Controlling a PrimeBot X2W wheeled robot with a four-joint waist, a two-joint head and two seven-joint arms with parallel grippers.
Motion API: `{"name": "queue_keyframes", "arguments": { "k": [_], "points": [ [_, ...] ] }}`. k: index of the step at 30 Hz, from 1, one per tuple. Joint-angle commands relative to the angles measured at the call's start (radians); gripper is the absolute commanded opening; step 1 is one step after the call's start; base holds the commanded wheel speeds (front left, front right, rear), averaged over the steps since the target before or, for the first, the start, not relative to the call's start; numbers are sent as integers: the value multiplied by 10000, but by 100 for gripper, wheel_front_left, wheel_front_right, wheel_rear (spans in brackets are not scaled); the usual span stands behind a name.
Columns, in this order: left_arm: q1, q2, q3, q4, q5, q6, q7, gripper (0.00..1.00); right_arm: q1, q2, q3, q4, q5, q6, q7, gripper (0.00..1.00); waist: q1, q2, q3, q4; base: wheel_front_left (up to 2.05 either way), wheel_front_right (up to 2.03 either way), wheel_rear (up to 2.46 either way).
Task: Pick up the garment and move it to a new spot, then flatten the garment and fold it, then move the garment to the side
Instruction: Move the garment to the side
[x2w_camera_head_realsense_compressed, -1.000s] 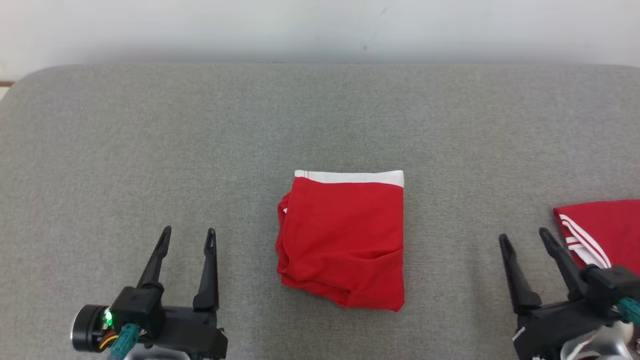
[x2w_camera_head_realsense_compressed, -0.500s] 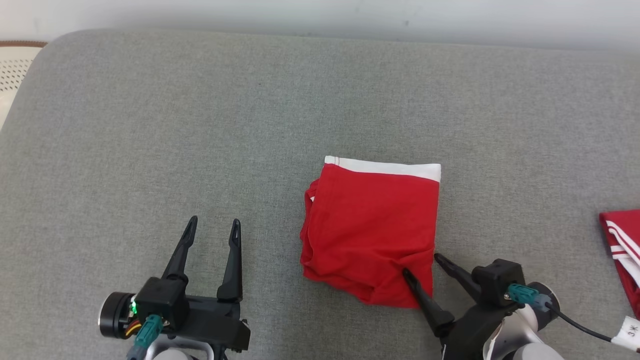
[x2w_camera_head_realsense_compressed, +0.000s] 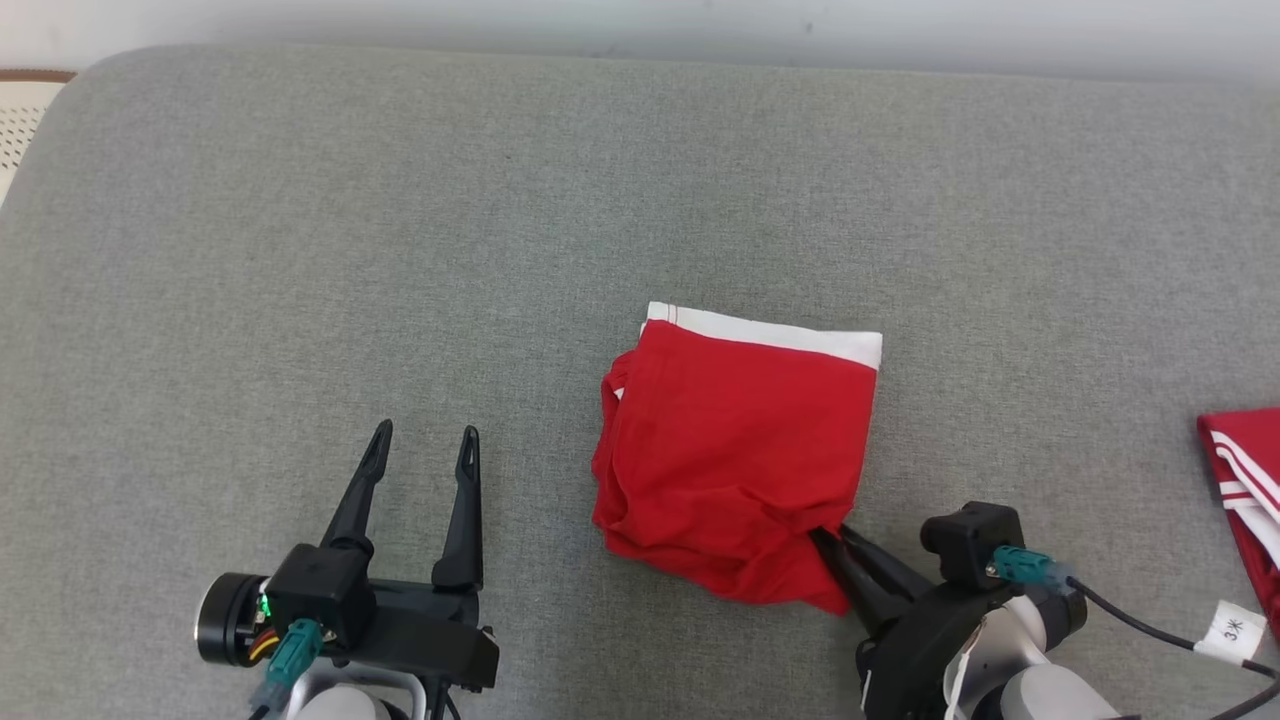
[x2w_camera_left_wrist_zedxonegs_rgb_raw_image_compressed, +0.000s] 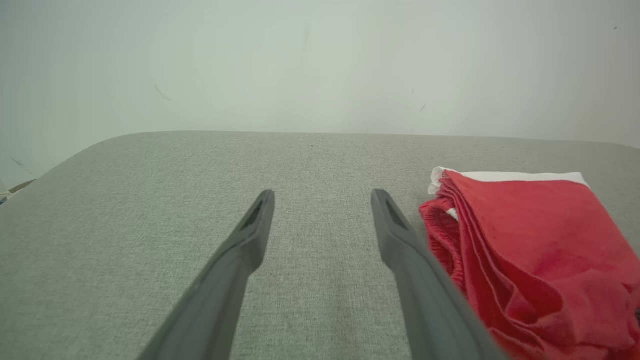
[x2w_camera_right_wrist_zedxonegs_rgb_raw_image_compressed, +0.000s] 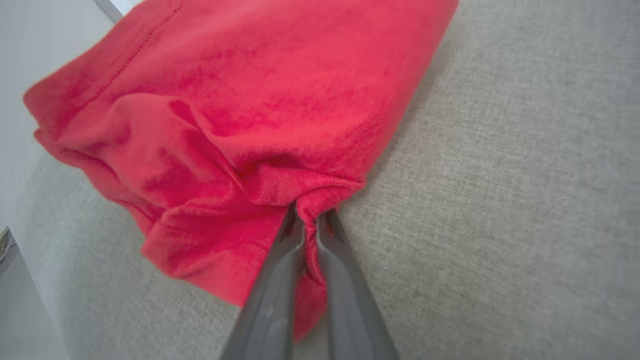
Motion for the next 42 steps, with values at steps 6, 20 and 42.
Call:
{"name": "queue_keyframes", "arguments": {
  "k": [6,20,42],
  "points": [
    [-111,124,74,-119,20,83,-72,100,181,-252,-502,-198,98,-5,-129,0,0,0,112,-295,0,0,0],
    [-337,674,184,-657,335,274,322,100,1193,-1323,-1430,-1967,-778,-5,209,0,0,0,611,-2391,0,0,0],
    [-1402,1146,-183,-1284,874,168,1241,100,-848,-4796,-2643,-2207,-688,-5,96,0,0,0,1793,-4436,0,0,0]
  ]
}}
